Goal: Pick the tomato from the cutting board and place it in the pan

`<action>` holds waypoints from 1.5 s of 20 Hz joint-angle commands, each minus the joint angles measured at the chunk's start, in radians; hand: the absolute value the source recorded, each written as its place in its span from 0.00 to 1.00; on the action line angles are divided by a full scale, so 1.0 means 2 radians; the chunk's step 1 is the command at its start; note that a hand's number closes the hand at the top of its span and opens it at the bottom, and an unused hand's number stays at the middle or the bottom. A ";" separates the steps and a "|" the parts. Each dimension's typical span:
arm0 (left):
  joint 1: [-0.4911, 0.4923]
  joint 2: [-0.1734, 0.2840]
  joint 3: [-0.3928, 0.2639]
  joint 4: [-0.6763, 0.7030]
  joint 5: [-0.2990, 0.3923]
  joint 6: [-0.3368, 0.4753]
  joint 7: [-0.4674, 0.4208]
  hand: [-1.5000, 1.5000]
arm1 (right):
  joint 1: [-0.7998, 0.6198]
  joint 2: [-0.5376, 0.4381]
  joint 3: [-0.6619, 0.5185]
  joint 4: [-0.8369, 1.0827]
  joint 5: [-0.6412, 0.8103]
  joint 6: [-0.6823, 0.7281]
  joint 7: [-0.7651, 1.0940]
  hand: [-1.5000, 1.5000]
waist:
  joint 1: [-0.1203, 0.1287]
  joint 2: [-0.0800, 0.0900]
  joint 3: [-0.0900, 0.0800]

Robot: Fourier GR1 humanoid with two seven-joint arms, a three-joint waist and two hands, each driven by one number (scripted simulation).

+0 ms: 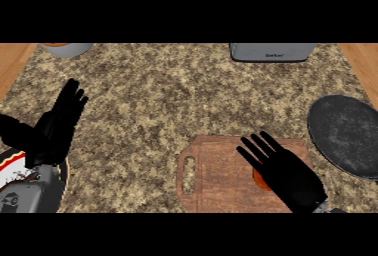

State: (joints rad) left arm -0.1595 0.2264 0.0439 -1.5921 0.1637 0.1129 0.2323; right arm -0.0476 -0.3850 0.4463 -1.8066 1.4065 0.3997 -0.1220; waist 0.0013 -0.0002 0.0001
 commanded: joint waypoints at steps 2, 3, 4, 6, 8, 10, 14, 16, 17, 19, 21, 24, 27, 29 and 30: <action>0.013 -0.010 0.003 -0.005 0.001 -0.013 -0.003 0.50 | 0.023 -0.002 -0.024 0.050 -0.001 -0.072 -0.039 0.00 | -0.001 0.000 0.000; -0.020 -0.006 0.014 0.046 -0.008 -0.015 -0.030 0.50 | -0.021 0.041 -0.002 0.089 0.016 -0.054 -0.019 0.00 | 0.000 0.001 0.000; -0.011 0.004 0.027 0.018 0.008 -0.024 -0.003 0.50 | -0.014 0.054 0.009 0.064 0.024 -0.036 -0.007 0.00 | 0.000 0.000 0.000; 0.009 -0.021 0.001 -0.012 -0.020 0.000 -0.001 0.50 | -0.015 0.046 -0.020 0.074 0.006 -0.036 -0.030 0.00 | 0.000 0.000 0.000; -0.012 -0.007 0.025 0.029 -0.003 -0.029 -0.018 0.50 | -0.024 0.047 -0.024 0.109 0.016 -0.051 -0.040 0.00 | 0.000 0.000 0.000; -0.006 -0.013 0.022 0.014 -0.006 -0.026 -0.005 0.50 | -0.016 0.042 -0.031 0.092 0.019 -0.036 -0.046 0.00 | -0.001 0.000 0.000; 0.013 -0.029 -0.012 -0.048 -0.037 0.002 0.030 0.50 | -0.047 0.056 -0.015 0.118 0.022 -0.039 -0.070 1.00 | 0.001 0.000 0.000; -0.027 -0.030 0.015 0.031 -0.026 -0.005 -0.009 0.50 | -0.013 0.032 -0.018 0.136 0.023 -0.106 -0.103 1.00 | -0.002 0.000 0.000; 0.000 -0.020 0.019 0.002 -0.011 -0.023 0.007 0.50 | -0.068 0.065 -0.020 0.190 0.032 -0.107 -0.095 1.00 | 0.002 0.001 0.000; -0.013 -0.043 -0.005 -0.022 -0.042 0.013 0.031 0.50 | -0.044 0.046 -0.035 0.145 0.019 -0.086 -0.115 1.00 | 0.000 0.000 0.000; -0.008 -0.013 0.038 0.031 -0.010 -0.039 -0.023 0.50 | -0.057 0.053 -0.050 0.182 0.014 -0.117 -0.129 1.00 | 0.000 0.000 0.000; 0.013 -0.024 0.027 -0.001 -0.025 -0.024 -0.012 0.50 | -0.031 0.091 -0.017 0.146 0.032 -0.087 -0.093 1.00 | 0.000 0.000 0.000; 0.006 -0.029 0.020 -0.005 -0.028 -0.029 -0.005 0.50 | -0.033 0.085 -0.041 0.179 0.020 -0.136 -0.125 1.00 | 0.000 0.000 0.000; -0.001 -0.020 0.026 -0.041 -0.025 -0.016 0.038 0.50 | 0.003 0.082 -0.036 0.101 0.015 -0.138 -0.112 1.00 | -0.001 -0.001 0.000; -0.013 -0.023 0.033 0.012 -0.025 -0.028 -0.006 0.50 | -0.009 0.056 -0.066 0.117 -0.002 -0.165 -0.148 1.00 | -0.002 0.000 0.000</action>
State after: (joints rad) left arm -0.1723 0.1813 0.0986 -1.5944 0.1173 0.0643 0.2426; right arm -0.0935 -0.2458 0.3519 -1.5294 1.4324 0.1248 -0.3719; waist -0.0002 -0.0039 -0.0025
